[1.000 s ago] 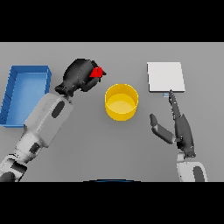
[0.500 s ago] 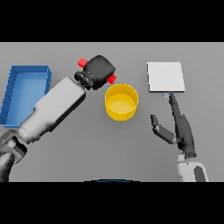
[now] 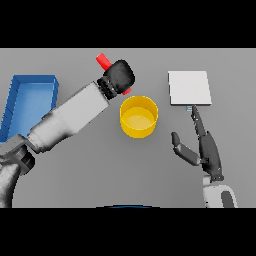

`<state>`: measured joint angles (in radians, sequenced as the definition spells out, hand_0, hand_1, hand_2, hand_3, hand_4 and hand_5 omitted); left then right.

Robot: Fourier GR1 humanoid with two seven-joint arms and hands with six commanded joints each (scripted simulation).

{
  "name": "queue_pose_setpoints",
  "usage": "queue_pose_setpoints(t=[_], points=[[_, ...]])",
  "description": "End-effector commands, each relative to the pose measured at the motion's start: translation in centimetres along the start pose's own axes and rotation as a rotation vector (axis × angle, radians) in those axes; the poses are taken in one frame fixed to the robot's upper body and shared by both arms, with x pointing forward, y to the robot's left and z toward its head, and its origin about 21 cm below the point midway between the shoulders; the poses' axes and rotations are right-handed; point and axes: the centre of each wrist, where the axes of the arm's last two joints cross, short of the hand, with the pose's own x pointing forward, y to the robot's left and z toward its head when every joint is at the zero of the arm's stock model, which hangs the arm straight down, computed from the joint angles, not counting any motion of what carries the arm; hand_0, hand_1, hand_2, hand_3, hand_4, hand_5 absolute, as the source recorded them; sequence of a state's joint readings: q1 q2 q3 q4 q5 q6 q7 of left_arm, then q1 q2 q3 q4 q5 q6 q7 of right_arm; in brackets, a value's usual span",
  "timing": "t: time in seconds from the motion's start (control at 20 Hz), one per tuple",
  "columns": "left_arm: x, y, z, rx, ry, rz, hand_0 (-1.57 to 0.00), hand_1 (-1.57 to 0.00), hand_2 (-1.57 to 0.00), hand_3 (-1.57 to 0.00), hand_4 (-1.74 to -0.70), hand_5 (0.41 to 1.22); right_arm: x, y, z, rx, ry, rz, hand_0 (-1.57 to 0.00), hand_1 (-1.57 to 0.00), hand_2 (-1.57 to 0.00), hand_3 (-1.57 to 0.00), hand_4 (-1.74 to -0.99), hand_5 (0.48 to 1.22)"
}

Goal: Pick up the red beaker and tilt it to pour out 1 green nut into yellow bowl. Pick up the yellow bowl and place it on the metallic measuring scale.

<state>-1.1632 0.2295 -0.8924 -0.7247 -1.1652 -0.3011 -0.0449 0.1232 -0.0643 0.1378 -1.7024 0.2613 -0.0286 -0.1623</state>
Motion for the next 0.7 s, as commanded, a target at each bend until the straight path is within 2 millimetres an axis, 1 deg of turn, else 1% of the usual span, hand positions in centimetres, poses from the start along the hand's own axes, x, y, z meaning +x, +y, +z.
queue_pose_setpoints(t=[0.0,0.05,0.15,0.2,0.25,0.35,0.4,0.5,0.6,0.65], points=[[0.3,0.2,-0.1,0.002,-0.003,-0.020,-1.57,-1.57,-1.57,-1.57,-1.73,1.220,-0.1,0.0,0.1,-0.001,0.012,-0.003,0.00,0.00,0.00,0.00,-1.058,0.696],[0.8,0.4,-0.1,0.007,-0.002,-0.041,-1.57,-1.57,-1.57,-1.57,-1.73,1.220,0.0,0.4,0.0,0.005,0.009,-0.013,0.00,0.00,0.00,0.00,-1.060,0.696],[1.5,0.5,-0.3,0.032,-0.005,-0.075,-1.57,-1.57,-1.57,-1.57,-1.73,1.221,0.1,0.1,-0.3,0.006,0.000,-0.028,0.00,0.00,0.00,0.00,-1.063,0.699],[1.8,0.7,-0.4,0.036,0.001,-0.099,-1.57,-1.57,-1.57,-1.57,-1.74,1.221,0.1,0.2,-0.1,-0.002,-0.009,-0.027,0.00,0.00,0.00,0.00,-1.058,0.700],[2.2,1.0,-0.6,0.044,0.004,-0.138,-1.57,-1.57,-1.57,-1.57,-1.74,1.221,0.3,0.3,-0.5,-0.009,-0.004,-0.025,0.00,0.00,0.00,0.00,-1.053,0.697],[3.2,1.1,-0.8,0.054,-0.015,-0.201,-1.57,-1.57,-1.57,-1.57,-1.74,1.221,0.2,0.3,-0.1,-0.015,0.008,-0.013,0.00,0.00,0.00,0.00,-1.065,0.684],[3.2,1.0,-0.9,0.041,-0.019,-0.243,-1.57,-1.57,-1.57,-1.57,-1.74,1.221,0.2,0.4,-0.2,-0.023,0.016,-0.001,0.00,0.00,0.00,0.00,-1.076,0.678],[3.4,1.7,-1.0,0.022,-0.027,-0.316,-1.57,-1.57,-1.57,-1.57,-1.73,1.221,0.1,0.8,-0.5,-0.019,0.003,-0.001,0.00,0.00,0.00,0.00,-1.082,0.677],[3.3,2.3,-1.1,0.009,-0.039,-0.396,-1.57,-1.57,-1.57,-1.57,-1.73,1.221,-0.1,0.4,-0.3,-0.024,-0.007,0.006,0.00,0.00,0.00,0.00,-1.073,0.675],[3.5,2.9,-1.3,-0.012,-0.050,-0.442,-1.57,-1.57,-1.57,-1.57,-1.73,1.221,-0.2,0.3,-0.3,-0.023,0.003,0.004,0.00,0.00,0.00,0.00,-1.063,0.673]])
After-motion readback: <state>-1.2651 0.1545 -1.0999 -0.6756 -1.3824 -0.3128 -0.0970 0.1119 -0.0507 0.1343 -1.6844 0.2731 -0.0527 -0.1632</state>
